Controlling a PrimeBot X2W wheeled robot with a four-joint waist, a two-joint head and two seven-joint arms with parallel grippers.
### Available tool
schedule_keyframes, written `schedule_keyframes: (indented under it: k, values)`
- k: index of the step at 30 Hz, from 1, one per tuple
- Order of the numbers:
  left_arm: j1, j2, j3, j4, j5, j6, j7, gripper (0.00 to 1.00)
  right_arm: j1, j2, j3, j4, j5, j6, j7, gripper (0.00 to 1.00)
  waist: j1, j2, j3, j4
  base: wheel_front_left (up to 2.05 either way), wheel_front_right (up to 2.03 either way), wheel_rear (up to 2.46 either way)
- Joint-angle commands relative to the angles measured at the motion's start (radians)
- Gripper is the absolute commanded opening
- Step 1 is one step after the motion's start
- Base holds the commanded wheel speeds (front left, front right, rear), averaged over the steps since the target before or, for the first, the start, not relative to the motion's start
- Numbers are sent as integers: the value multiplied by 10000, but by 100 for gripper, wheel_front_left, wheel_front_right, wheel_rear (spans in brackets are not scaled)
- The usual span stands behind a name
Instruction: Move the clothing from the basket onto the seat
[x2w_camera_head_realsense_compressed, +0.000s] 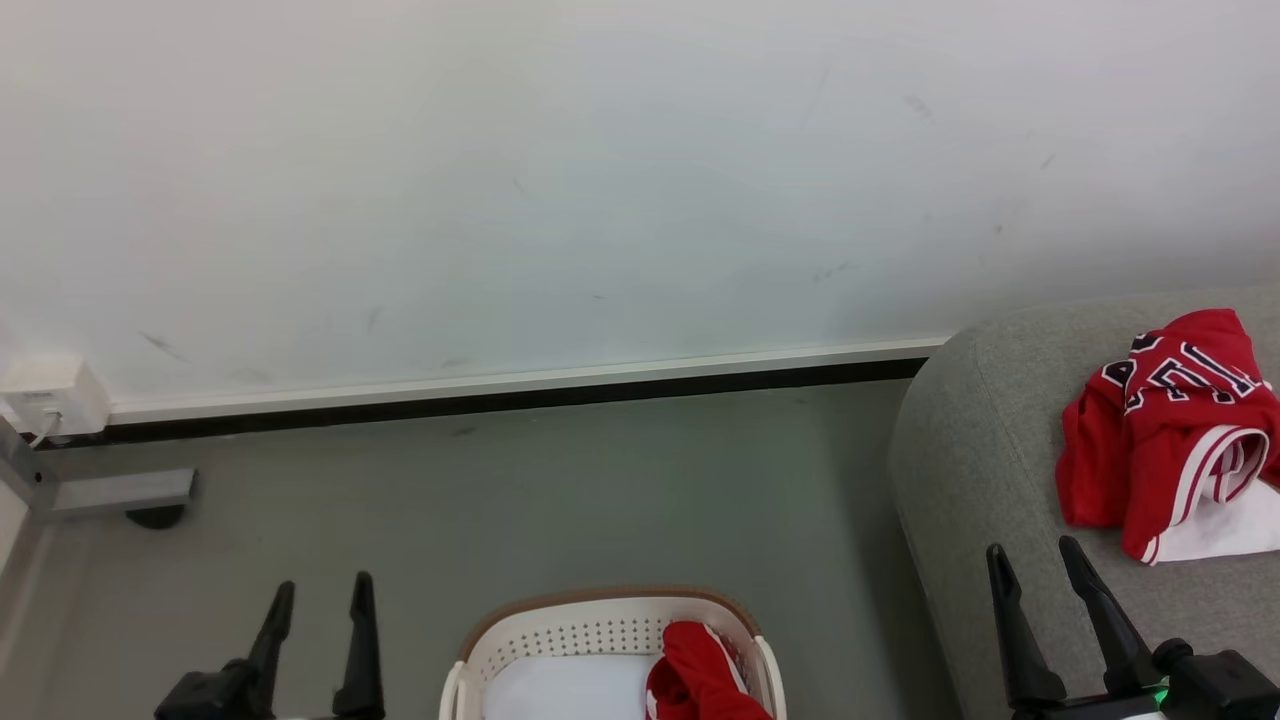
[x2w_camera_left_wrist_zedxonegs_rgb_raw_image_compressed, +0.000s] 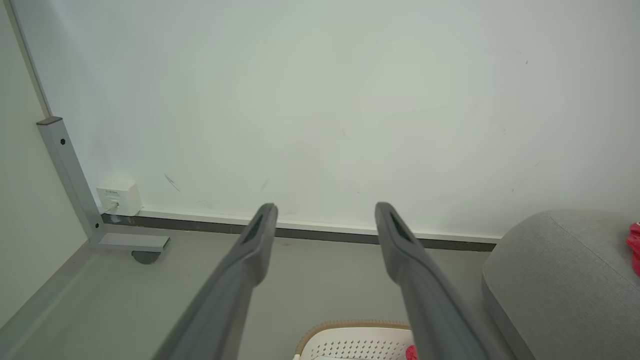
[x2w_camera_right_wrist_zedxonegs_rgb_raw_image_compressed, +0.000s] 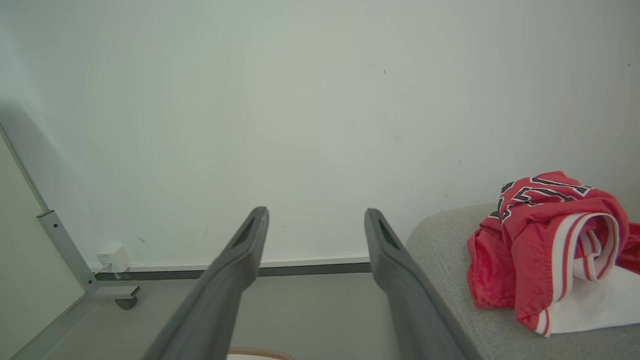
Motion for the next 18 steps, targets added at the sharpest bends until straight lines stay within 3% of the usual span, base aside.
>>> schedule_keyframes:
  k: [1, 8, 18]
  values:
    - [-67, 17, 37, 35, 113, -31, -5, 100, -140, -55, -11, 42, 76, -22, 2, 100, 0, 0, 7, -17, 0, 0, 0]
    - [-103, 3, -47, 115, 179, -154, -5, 100, -194, -138, -56, -5, 215, -22, 2, 100, 0, 0, 84, -253, 0, 0, 0]
    - [-708, 3, -579, 639, 179, -252, -5, 100, -620, -517, -293, -11, 488, -22, 3, 100, 0, 0, 751, -1162, 0, 0, 0]
